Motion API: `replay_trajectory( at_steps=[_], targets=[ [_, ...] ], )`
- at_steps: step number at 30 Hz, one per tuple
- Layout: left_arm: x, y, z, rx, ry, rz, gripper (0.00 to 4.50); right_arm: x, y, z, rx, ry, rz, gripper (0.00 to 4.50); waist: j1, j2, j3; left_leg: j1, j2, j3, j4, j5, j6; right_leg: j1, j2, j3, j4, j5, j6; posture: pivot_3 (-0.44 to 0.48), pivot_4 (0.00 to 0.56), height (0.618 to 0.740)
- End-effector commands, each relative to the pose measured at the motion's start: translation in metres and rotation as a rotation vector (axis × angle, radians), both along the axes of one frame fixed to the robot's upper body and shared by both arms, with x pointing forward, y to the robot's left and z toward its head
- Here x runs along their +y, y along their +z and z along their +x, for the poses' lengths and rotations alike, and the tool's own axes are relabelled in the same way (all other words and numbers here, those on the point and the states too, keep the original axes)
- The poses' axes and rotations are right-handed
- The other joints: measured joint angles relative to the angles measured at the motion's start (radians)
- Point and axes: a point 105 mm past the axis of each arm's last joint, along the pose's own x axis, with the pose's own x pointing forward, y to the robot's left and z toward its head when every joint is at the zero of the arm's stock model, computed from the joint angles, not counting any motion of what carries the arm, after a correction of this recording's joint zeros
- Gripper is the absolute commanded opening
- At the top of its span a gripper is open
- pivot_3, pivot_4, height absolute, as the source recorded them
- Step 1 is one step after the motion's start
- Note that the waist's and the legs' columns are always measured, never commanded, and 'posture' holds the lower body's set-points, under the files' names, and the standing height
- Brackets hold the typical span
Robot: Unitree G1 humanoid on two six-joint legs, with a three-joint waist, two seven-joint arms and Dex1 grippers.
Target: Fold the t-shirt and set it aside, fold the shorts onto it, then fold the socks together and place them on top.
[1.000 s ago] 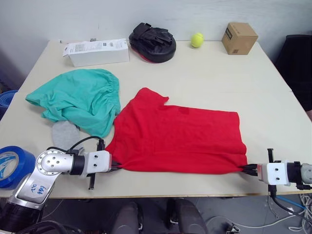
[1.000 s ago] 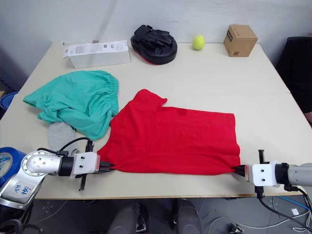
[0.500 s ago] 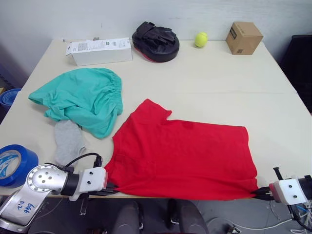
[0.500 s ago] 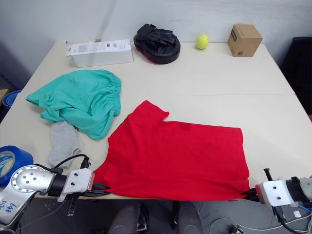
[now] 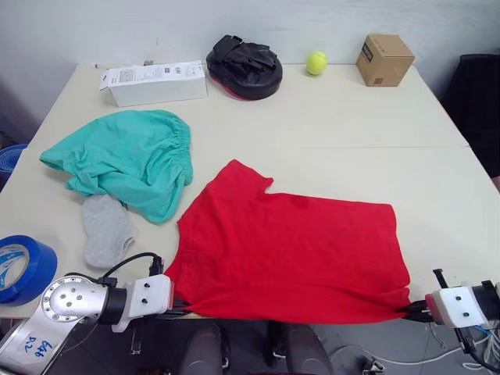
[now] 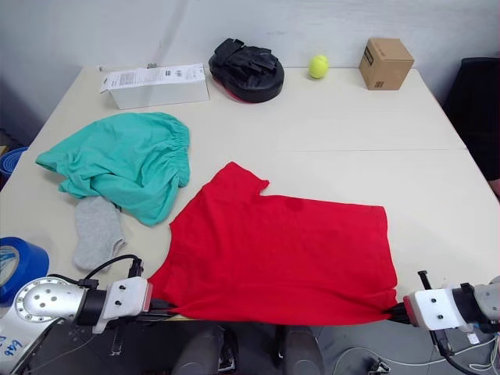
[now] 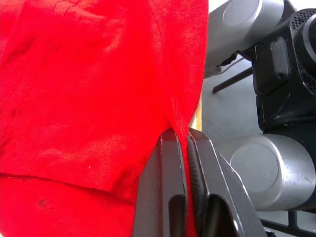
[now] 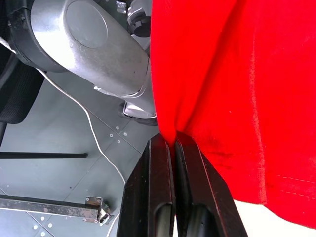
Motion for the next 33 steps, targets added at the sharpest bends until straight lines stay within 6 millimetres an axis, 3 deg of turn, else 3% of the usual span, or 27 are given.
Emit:
replay_trajectory(
  at_steps=[1, 8, 11, 16, 21, 23, 24, 29, 33],
  targets=[
    [-0.004, 0.003, -0.001, -0.015, -0.003, -0.008, 0.01, -0.012, 0.002, 0.013, -0.048, -0.073, -0.024, 0.01, -0.002, 0.0, 0.0, 0.0, 0.0, 0.0, 0.0, 0.0, 0.001, 0.0, 0.0, 0.0, -0.001, 0.001, -0.001, 0.0, 0.15, 0.74],
    [-0.006, 0.003, -0.001, -0.014, 0.003, -0.013, 0.01, -0.022, 0.005, 0.017, -0.039, -0.067, -0.061, 0.01, -0.002, 0.001, 0.0, -0.001, 0.0, 0.001, 0.0, 0.001, 0.001, 0.0, 0.0, 0.001, -0.005, 0.001, -0.007, 0.0, 0.15, 0.74],
    [-0.006, 0.003, -0.001, -0.008, 0.015, -0.022, 0.72, -0.019, 0.004, 0.011, -0.005, -0.062, -0.045, 0.66, 0.003, 0.001, 0.001, -0.001, 0.0, 0.001, -0.001, 0.003, -0.003, -0.001, 0.0, 0.0, -0.004, 0.004, 0.0, 0.0, 0.15, 0.74],
    [-0.006, 0.005, -0.003, 0.009, 0.019, -0.034, 2.26, -0.017, 0.006, -0.002, 0.066, -0.054, -0.038, 2.25, 0.007, 0.001, 0.001, -0.002, 0.0, 0.001, -0.001, 0.003, -0.003, 0.0, 0.0, 0.0, -0.005, 0.004, 0.0, 0.0, 0.15, 0.74],
    [-0.003, 0.025, -0.006, 0.052, 0.069, -0.117, 3.74, -0.017, 0.021, -0.003, 0.092, -0.12, 0.006, 3.88, 0.006, 0.004, 0.002, -0.003, 0.0, 0.0, -0.001, 0.0, 0.002, -0.002, 0.0, 0.0, -0.005, 0.004, 0.0, 0.0, 0.15, 0.74],
    [0.001, 0.036, -0.008, 0.085, 0.094, -0.152, 4.37, -0.013, 0.035, -0.001, 0.133, -0.172, 0.059, 3.9, 0.006, 0.005, 0.003, -0.003, 0.0, 0.0, -0.001, 0.0, 0.002, -0.002, 0.0, 0.0, -0.005, 0.004, 0.0, 0.0, 0.15, 0.74],
    [0.003, 0.041, -0.009, 0.103, 0.109, -0.166, 4.44, -0.009, 0.043, 0.0, 0.156, -0.2, 0.096, 3.9, 0.006, 0.007, 0.004, -0.004, 0.0, 0.0, -0.001, 0.0, 0.002, -0.002, 0.0, 0.0, -0.005, 0.004, 0.0, 0.0, 0.15, 0.74],
    [0.019, 0.067, -0.013, 0.261, 0.159, -0.209, 4.44, 0.012, 0.083, 0.014, 0.298, -0.312, 0.289, 3.9, 0.001, 0.009, 0.005, -0.004, 0.001, -0.001, -0.001, 0.001, 0.001, -0.004, 0.001, -0.001, -0.004, 0.004, 0.0, 0.0, 0.15, 0.74],
    [0.029, 0.082, -0.001, 0.299, 0.171, -0.212, 4.44, 0.026, 0.107, 0.027, 0.361, -0.33, 0.384, 3.9, 0.005, 0.015, 0.009, -0.006, 0.0, -0.001, -0.001, 0.001, 0.001, -0.006, 0.0, -0.001, -0.004, 0.003, -0.001, 0.0, 0.15, 0.74]
  ],
)
